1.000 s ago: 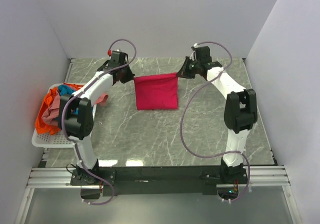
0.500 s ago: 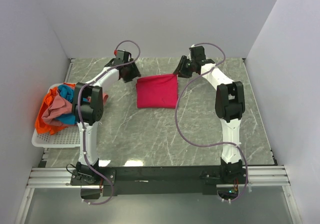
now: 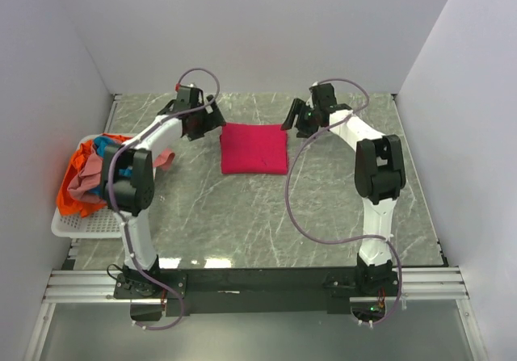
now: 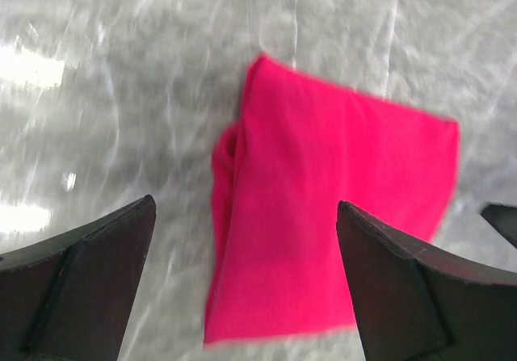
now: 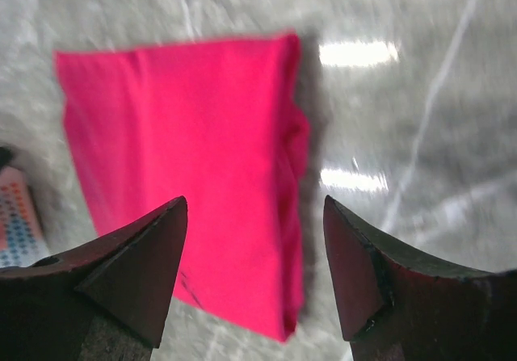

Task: Fold and stack the t-shirts
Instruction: Fold the tshirt

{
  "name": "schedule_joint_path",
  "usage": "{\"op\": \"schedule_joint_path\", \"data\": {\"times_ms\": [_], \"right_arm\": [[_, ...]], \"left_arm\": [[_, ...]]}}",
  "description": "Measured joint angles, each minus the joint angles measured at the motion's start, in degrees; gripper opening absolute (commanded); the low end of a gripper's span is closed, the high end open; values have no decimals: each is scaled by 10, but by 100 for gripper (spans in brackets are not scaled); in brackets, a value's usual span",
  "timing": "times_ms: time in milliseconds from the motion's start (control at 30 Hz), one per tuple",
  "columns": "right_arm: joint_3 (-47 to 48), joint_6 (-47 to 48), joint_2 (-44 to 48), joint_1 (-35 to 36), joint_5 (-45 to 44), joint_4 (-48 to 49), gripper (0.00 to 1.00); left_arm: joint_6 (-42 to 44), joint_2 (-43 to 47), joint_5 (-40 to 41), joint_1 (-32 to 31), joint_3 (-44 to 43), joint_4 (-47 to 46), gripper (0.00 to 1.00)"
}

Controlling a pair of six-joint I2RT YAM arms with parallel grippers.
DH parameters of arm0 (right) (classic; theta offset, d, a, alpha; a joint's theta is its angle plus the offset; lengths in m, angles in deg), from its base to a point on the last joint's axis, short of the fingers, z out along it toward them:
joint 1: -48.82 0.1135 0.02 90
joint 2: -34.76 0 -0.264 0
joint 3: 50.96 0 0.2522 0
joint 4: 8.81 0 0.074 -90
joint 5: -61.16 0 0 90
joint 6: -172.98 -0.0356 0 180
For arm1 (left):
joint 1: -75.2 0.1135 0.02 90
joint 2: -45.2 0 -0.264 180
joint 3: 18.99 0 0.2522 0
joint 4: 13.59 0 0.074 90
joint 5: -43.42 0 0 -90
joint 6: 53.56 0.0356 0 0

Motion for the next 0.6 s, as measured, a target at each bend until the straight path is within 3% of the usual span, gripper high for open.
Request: {"op": "schedule_joint_path", "data": {"times_ms": [200,600], "right_arm": [[-49,9,20,23,-32,-10,70],[-50,21,16,66,-93,-37,58]], "left_arm": [[-14,147,-13,0,157,-39,100],[-34,275,-6,-13,321,-32,99]]}}
